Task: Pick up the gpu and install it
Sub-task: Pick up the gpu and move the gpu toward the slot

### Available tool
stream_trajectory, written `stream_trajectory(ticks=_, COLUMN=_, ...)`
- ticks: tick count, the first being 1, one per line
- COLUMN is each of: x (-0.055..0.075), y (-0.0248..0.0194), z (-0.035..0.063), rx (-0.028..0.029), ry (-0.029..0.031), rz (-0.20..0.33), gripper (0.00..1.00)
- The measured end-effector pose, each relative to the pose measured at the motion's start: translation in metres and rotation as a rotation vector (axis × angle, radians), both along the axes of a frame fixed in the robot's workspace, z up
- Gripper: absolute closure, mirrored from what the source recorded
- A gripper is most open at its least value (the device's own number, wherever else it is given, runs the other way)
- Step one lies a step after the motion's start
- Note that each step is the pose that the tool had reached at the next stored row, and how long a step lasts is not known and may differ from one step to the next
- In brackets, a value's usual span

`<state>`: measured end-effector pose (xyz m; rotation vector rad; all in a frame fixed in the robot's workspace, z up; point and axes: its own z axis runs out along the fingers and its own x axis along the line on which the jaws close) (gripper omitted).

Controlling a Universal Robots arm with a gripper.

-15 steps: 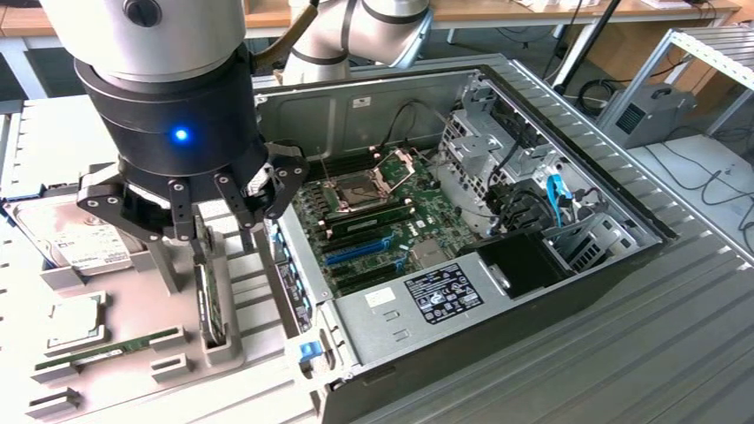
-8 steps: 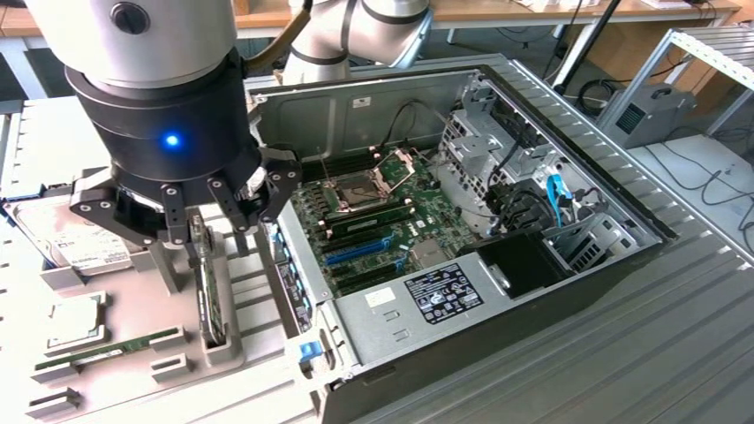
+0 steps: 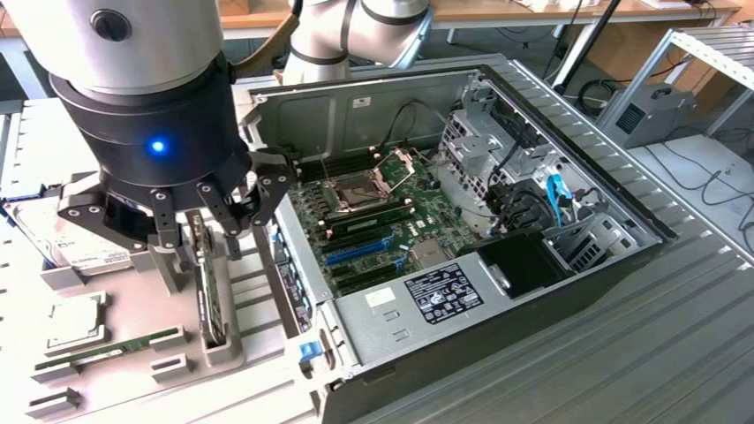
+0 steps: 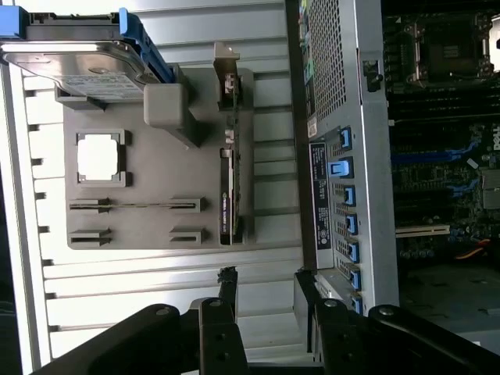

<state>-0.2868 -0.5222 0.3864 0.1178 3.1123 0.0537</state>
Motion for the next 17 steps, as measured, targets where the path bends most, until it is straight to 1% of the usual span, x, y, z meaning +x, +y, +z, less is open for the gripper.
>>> stream_trajectory(ticks=17, x=-0.0068, y=0.0000, z=-0.0027, rx=-0.0001, ry=0.0002, rz=0.000, gripper=0.58)
